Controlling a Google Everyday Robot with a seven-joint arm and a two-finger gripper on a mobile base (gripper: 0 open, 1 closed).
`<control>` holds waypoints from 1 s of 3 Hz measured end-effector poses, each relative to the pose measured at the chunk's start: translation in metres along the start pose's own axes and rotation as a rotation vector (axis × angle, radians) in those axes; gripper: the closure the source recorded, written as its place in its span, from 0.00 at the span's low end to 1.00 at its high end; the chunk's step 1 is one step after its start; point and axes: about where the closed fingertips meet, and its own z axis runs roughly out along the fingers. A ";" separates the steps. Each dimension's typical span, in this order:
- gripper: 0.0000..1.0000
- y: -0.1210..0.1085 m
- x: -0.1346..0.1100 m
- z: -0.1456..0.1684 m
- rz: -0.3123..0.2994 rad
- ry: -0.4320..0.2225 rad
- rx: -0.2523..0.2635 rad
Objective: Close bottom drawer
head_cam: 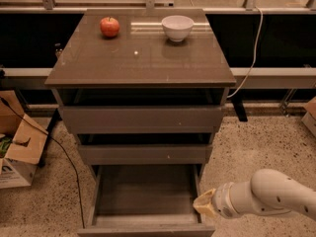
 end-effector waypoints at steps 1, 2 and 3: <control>1.00 -0.005 0.037 0.039 0.079 -0.038 -0.033; 1.00 -0.020 0.082 0.082 0.237 -0.060 -0.080; 1.00 -0.012 0.103 0.110 0.295 -0.066 -0.124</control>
Offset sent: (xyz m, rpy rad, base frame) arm -0.0118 -0.0314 -0.2198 0.2522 0.3514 -0.3025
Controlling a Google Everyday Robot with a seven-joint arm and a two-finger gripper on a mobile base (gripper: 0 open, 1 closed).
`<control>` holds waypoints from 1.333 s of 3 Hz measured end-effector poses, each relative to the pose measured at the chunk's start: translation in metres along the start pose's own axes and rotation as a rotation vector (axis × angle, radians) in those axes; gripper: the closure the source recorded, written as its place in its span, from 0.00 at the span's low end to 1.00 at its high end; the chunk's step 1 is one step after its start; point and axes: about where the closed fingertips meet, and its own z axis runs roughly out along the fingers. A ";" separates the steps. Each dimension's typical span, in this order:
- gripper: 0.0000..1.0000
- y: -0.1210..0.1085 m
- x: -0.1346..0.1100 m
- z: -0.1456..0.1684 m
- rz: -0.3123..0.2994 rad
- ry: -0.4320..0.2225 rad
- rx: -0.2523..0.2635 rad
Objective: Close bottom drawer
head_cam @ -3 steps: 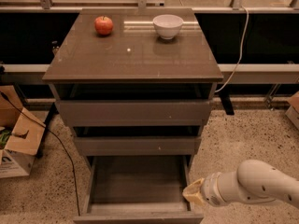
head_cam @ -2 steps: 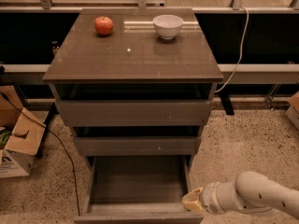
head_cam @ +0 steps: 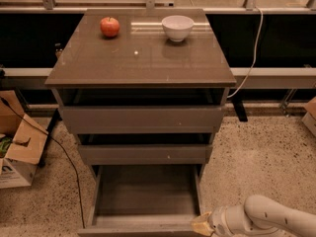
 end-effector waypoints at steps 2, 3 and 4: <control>1.00 -0.022 0.019 0.020 0.025 0.033 0.076; 1.00 -0.034 0.036 0.040 0.047 0.031 0.079; 1.00 -0.044 0.054 0.062 0.080 0.030 0.057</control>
Offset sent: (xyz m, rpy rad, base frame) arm 0.0061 -0.0168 -0.0686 -0.1052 -0.0043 -0.0962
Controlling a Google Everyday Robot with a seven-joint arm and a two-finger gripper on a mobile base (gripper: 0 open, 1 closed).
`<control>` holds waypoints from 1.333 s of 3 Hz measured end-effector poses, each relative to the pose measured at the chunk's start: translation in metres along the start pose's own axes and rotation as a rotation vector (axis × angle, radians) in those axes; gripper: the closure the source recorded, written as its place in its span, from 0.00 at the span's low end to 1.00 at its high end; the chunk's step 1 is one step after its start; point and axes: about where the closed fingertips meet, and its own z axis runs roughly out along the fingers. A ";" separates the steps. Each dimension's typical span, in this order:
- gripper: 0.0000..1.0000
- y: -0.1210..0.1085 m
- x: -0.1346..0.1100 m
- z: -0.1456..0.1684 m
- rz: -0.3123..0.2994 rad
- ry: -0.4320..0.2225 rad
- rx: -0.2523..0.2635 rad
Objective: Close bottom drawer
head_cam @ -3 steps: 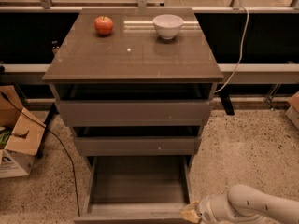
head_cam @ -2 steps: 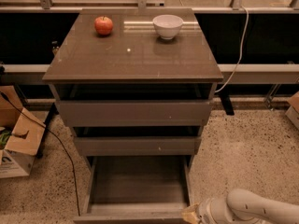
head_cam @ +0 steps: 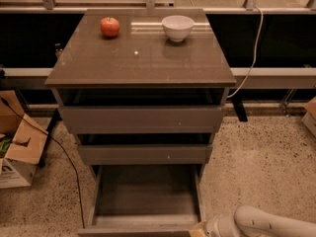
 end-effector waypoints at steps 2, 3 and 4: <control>1.00 -0.021 0.020 0.043 0.054 -0.029 -0.048; 1.00 -0.035 0.029 0.065 0.088 -0.063 -0.066; 1.00 -0.034 0.028 0.063 0.088 -0.063 -0.066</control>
Offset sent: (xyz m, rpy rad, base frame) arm 0.0134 0.0072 -0.0801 0.1003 0.0437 -0.0484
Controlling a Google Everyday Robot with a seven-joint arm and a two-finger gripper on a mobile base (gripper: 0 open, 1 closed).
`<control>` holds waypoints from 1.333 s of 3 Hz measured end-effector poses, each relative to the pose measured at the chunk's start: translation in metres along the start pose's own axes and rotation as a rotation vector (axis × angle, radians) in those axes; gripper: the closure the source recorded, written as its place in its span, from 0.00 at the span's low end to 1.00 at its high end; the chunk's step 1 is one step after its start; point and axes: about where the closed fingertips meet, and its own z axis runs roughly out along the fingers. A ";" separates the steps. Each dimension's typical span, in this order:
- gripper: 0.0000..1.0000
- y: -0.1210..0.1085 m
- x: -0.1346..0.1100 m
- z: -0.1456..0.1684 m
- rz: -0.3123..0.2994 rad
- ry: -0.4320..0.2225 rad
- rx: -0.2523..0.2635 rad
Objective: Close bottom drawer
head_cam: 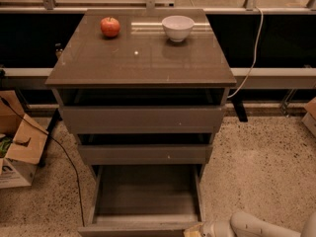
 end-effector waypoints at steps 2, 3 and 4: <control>1.00 0.000 0.000 0.000 0.000 0.000 0.000; 1.00 -0.001 -0.002 0.003 -0.006 -0.006 0.001; 1.00 -0.006 -0.015 0.019 -0.039 -0.043 -0.004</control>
Offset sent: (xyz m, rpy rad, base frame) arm 0.0570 0.0145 -0.0532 0.1473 0.0551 -0.0462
